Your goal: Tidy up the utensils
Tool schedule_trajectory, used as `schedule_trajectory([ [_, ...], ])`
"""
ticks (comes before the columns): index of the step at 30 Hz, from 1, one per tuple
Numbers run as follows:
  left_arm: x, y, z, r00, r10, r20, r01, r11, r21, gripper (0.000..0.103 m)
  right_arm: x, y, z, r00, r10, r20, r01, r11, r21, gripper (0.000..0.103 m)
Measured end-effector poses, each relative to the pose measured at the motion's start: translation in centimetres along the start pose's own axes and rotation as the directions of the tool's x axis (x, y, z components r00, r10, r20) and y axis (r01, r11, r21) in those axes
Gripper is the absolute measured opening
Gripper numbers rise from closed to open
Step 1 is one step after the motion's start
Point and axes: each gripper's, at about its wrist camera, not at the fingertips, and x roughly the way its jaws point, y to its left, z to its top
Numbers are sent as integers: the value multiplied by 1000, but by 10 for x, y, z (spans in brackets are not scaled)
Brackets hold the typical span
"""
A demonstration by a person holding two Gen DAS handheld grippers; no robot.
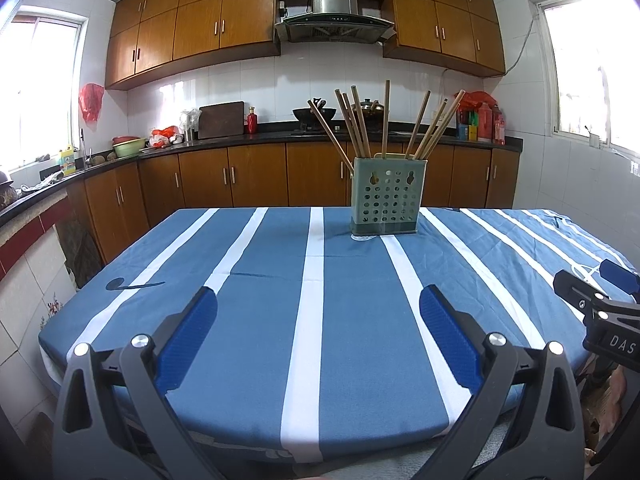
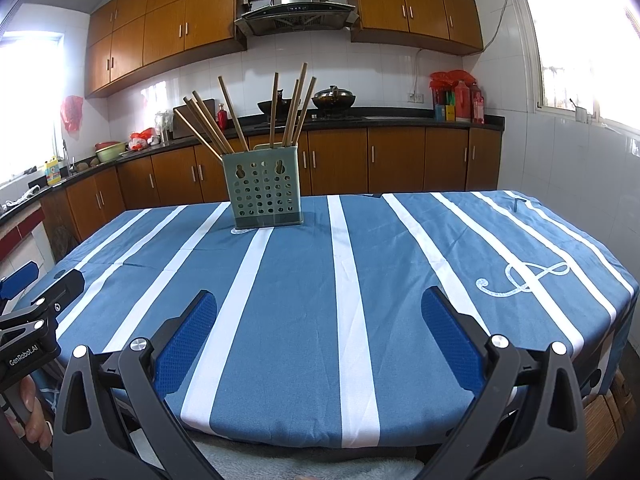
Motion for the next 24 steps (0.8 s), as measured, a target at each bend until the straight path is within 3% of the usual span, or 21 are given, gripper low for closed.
schedule_trajectory([
  [24,1,1,-1,1000,2,-5,-2,1000,-5,99,0,1,1,1000,0,-4,0,1000,3,101],
])
